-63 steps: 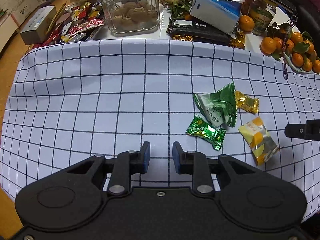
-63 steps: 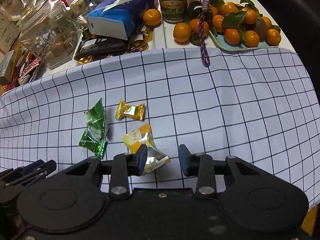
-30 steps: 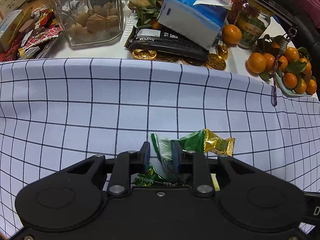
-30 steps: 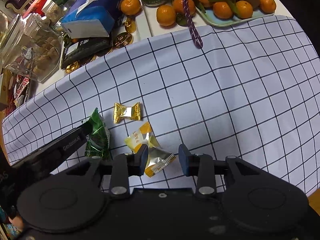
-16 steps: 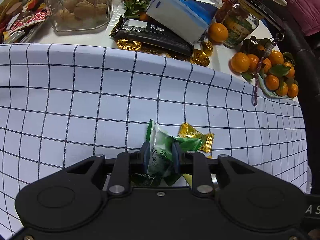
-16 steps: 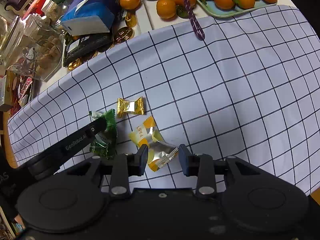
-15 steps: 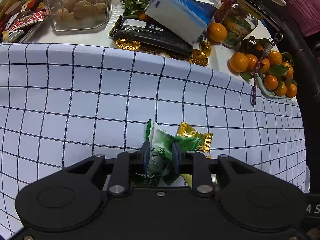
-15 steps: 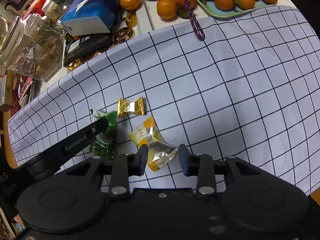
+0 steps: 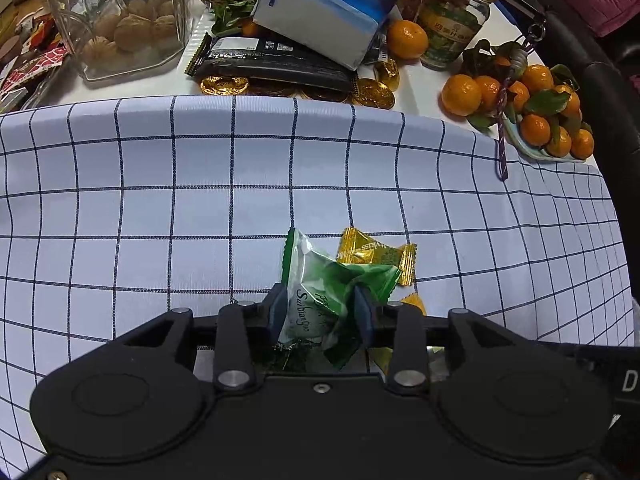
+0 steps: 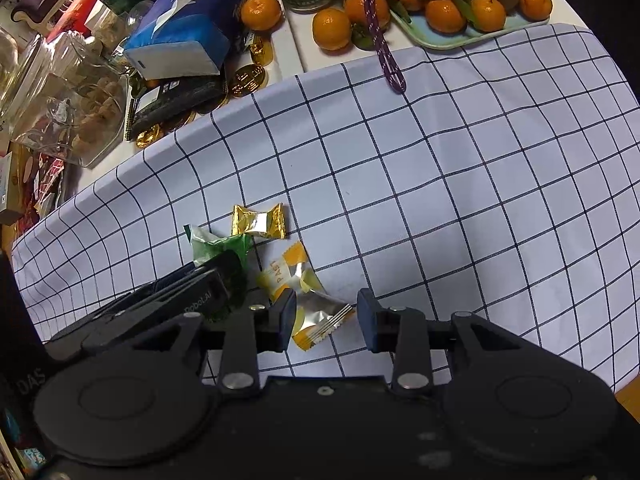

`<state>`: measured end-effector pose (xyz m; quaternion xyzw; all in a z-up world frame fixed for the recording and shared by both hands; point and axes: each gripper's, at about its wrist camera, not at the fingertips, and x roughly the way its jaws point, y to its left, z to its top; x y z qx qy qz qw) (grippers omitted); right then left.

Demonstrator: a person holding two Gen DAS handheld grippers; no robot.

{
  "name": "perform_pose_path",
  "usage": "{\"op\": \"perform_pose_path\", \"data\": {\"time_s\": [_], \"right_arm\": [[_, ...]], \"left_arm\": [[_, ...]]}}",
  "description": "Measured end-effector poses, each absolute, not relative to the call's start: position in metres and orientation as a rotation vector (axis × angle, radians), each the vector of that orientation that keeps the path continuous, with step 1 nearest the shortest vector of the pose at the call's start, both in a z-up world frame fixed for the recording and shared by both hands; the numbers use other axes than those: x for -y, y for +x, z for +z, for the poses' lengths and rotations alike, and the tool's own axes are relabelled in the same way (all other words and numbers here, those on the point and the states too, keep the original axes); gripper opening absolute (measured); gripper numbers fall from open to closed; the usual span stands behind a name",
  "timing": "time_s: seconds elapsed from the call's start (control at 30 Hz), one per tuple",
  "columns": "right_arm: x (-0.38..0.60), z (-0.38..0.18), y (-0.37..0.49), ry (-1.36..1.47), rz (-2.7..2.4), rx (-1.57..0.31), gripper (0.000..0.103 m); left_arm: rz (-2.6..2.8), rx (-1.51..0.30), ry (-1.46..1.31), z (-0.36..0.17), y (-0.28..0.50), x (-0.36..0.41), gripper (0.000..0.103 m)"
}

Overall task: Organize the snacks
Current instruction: 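Grasp the green-and-white candy packet with the left tool, then lift the green-and-white packet with the left tool while the right grasps the gold-wrapped candy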

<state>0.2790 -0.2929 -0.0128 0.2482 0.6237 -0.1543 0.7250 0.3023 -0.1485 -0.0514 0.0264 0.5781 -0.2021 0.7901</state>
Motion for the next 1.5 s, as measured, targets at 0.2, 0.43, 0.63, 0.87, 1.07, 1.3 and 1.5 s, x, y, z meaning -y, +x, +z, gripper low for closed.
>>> {"op": "perform_pose_path", "data": {"time_s": [0.2,0.43,0.63,0.87,1.07,1.3,1.5], "right_arm": [[0.294,-0.012,0.279,0.548,-0.346,-1.368,0.037],[0.294,-0.013,0.279,0.533,-0.359,-1.361,0.036],[0.298,-0.011,0.278,0.536,-0.367,-1.342,0.036],[0.297,-0.019,0.283,0.53,-0.372,-1.358,0.036],[0.287,-0.027,0.29,0.507,-0.36,-1.369,0.036],[0.277,-0.037,0.3,0.469,-0.365,-1.385,0.036],[0.271,-0.036,0.311,0.428,-0.383,-1.321,0.036]], "left_arm": [[-0.455,-1.286,0.065,-0.059,0.304,0.154,0.048],[-0.43,-1.256,0.104,-0.054,0.296,0.158,0.044],[-0.388,-1.22,0.026,-0.028,0.305,0.134,0.044],[-0.251,-1.251,0.011,-0.024,0.316,0.092,0.044],[-0.18,-1.308,0.033,-0.033,0.315,0.066,0.044],[-0.183,-1.337,0.085,-0.04,0.304,0.055,0.044],[-0.209,-1.374,0.06,-0.039,0.299,0.05,0.044]]}}
